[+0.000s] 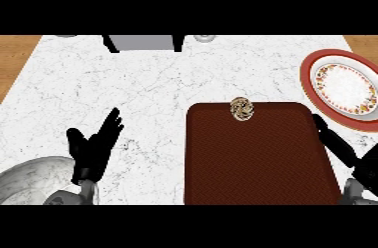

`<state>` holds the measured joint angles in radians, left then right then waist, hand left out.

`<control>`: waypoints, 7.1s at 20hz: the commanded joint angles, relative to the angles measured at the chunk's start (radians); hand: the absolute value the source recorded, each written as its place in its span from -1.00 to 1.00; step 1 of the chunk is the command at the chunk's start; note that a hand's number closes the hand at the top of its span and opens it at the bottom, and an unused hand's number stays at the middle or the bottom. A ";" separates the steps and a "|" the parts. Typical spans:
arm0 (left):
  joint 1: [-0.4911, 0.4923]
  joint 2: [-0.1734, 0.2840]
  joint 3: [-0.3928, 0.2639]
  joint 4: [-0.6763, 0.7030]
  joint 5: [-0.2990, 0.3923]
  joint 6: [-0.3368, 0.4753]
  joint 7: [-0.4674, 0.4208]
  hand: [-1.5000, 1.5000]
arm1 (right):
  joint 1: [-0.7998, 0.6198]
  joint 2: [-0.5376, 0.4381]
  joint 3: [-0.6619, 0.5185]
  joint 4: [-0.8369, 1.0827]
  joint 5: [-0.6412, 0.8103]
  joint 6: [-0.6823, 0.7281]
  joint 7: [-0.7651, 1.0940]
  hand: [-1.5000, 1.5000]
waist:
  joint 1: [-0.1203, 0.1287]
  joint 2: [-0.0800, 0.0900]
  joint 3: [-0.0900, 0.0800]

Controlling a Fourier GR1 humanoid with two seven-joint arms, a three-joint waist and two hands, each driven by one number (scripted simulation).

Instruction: Pick the cupcake from the tray and place it in the plate

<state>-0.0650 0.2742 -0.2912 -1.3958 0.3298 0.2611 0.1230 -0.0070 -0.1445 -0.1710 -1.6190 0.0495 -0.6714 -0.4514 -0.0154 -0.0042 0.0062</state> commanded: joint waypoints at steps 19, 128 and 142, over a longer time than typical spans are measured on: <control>0.050 -0.028 0.008 0.031 -0.034 -0.046 0.001 0.00 | -0.133 -0.037 0.417 -0.065 0.825 0.271 1.048 -1.00 | 0.026 0.006 -0.007; 0.064 -0.161 0.174 -0.052 -0.207 -0.205 0.111 0.00 | -0.775 -0.361 -0.719 1.285 1.562 -0.369 1.581 -1.00 | 0.058 0.020 0.002; 0.057 -0.174 0.184 -0.029 -0.205 -0.200 0.106 0.00 | -0.765 -0.286 -0.697 1.160 1.165 -0.732 1.085 -1.00 | 0.040 0.015 0.004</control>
<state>-0.0038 0.1142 -0.0998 -1.4257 0.1296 0.0483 0.2146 -0.7714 -0.4522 -0.8808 -0.3965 1.3153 -1.2869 0.7153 0.0335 0.0149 0.0105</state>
